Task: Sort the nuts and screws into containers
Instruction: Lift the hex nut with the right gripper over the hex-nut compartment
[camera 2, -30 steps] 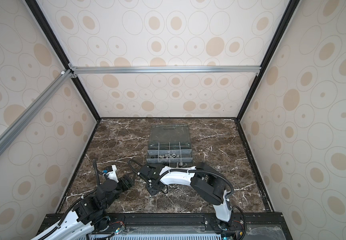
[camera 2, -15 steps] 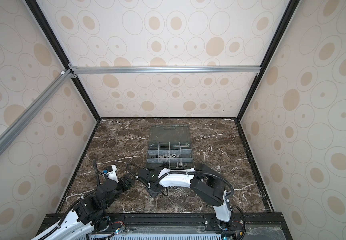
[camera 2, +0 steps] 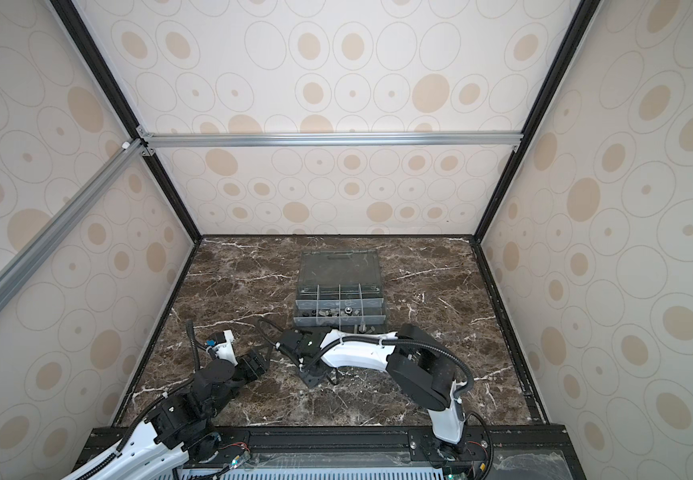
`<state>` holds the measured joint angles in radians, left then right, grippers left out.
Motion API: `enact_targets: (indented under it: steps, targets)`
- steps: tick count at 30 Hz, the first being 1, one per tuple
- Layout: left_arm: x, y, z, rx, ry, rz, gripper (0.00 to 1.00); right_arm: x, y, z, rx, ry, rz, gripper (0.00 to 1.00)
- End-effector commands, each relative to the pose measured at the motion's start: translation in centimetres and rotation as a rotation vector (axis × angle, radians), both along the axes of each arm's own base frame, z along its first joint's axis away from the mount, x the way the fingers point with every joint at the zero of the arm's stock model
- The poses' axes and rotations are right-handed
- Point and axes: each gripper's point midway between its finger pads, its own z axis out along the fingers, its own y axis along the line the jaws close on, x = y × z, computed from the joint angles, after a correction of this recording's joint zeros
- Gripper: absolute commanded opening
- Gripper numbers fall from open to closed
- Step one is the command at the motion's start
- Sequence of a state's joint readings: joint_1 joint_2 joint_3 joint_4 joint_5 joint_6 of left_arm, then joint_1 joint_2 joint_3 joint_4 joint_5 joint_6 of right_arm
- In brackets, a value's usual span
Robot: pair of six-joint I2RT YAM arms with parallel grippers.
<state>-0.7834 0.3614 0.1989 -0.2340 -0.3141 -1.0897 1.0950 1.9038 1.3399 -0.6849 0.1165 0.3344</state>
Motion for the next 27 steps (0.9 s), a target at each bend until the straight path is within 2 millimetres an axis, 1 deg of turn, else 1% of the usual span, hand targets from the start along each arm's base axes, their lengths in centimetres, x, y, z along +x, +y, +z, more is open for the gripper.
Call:
enact_targets:
  steps: [1,3,6,8,9,12,14,17,22,24,25,27]
  targets:
    - [0.3,-0.1,0.5,-0.035,-0.019,0.011,0.78,5.2,-1.5,5.6,0.061,-0.101,-0.052,0.19]
    - [0.3,-0.4,0.6,-0.038,-0.021,0.001,0.78,7.4,-2.4,7.3,0.104,-0.116,-0.098,0.19]
    - [0.4,-0.9,0.5,-0.045,-0.022,-0.019,0.78,10.6,-4.0,9.2,0.161,-0.154,-0.174,0.20]
    - [0.5,-1.3,0.3,-0.047,-0.018,-0.033,0.78,12.5,-5.2,9.6,0.173,-0.164,-0.225,0.20]
    - [0.6,-1.6,0.3,-0.046,-0.016,-0.044,0.78,13.4,-5.9,9.4,0.168,-0.165,-0.249,0.20]
    - [0.7,-2.4,0.3,-0.042,-0.008,-0.075,0.77,15.3,-7.5,8.3,0.132,-0.162,-0.295,0.20]
    - [0.9,-2.9,0.4,-0.038,-0.002,-0.092,0.77,15.8,-8.0,7.4,0.118,-0.143,-0.313,0.20]
    - [0.9,-3.5,0.2,-0.025,0.012,-0.116,0.77,16.1,-8.3,6.5,0.112,-0.127,-0.323,0.20]
    - [0.9,-3.7,-0.1,-0.021,0.023,-0.127,0.77,16.1,-8.2,6.0,0.108,-0.120,-0.324,0.23]
    - [0.9,-3.8,0.0,-0.022,0.023,-0.129,0.77,16.1,-8.2,6.0,0.105,-0.120,-0.328,0.29]
    - [0.9,-3.8,0.0,-0.022,0.022,-0.129,0.77,16.1,-8.2,6.0,0.104,-0.121,-0.328,0.34]
    - [0.9,-3.7,0.0,-0.022,0.023,-0.129,0.77,16.1,-8.3,6.0,0.104,-0.121,-0.327,0.47]
